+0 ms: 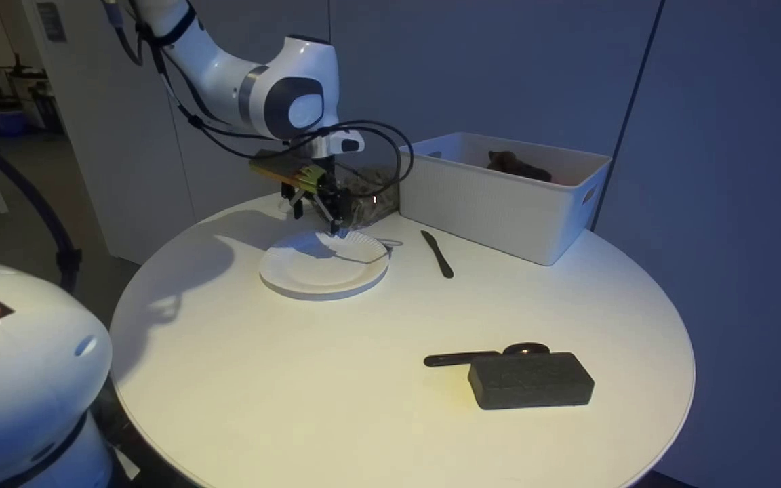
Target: Move the white plate backwards then put some rubber bands on the plate.
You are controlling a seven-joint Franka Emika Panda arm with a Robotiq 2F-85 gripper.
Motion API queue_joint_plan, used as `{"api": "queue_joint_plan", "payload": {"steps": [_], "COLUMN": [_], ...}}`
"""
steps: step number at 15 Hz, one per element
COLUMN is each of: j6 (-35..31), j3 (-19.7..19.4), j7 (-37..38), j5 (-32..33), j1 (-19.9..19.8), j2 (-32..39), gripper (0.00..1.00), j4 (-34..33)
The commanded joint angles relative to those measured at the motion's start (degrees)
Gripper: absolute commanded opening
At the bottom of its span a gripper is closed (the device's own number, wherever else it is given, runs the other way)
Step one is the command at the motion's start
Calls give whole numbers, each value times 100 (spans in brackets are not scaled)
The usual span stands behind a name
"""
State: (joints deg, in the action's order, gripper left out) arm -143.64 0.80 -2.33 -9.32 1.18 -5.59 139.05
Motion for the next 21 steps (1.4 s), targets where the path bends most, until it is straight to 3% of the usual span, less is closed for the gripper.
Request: {"api": "queue_joint_plan", "payload": {"steps": [1, 4, 11, 13, 18, 20, 21], "j6": [-1055, -1246, -3491, -3729, -3921, -4172, -4364], "j3": [132, 144, 277, 309, 286, 400, 601], "j7": [197, 150, 736, 847, 629, 603, 644], "j5": [56, -291, 604, 790, 612, 768, 913], "j1": [115, 239, -11, -92, 297, 197, -100], "j2": [-268, -290, -249, -360, -639, -668, -643], "gripper": [100, 100, 100, 100, 100, 100, 100], "j4": [441, 664, 1336, 1522, 1855, 1913, 1907]}}
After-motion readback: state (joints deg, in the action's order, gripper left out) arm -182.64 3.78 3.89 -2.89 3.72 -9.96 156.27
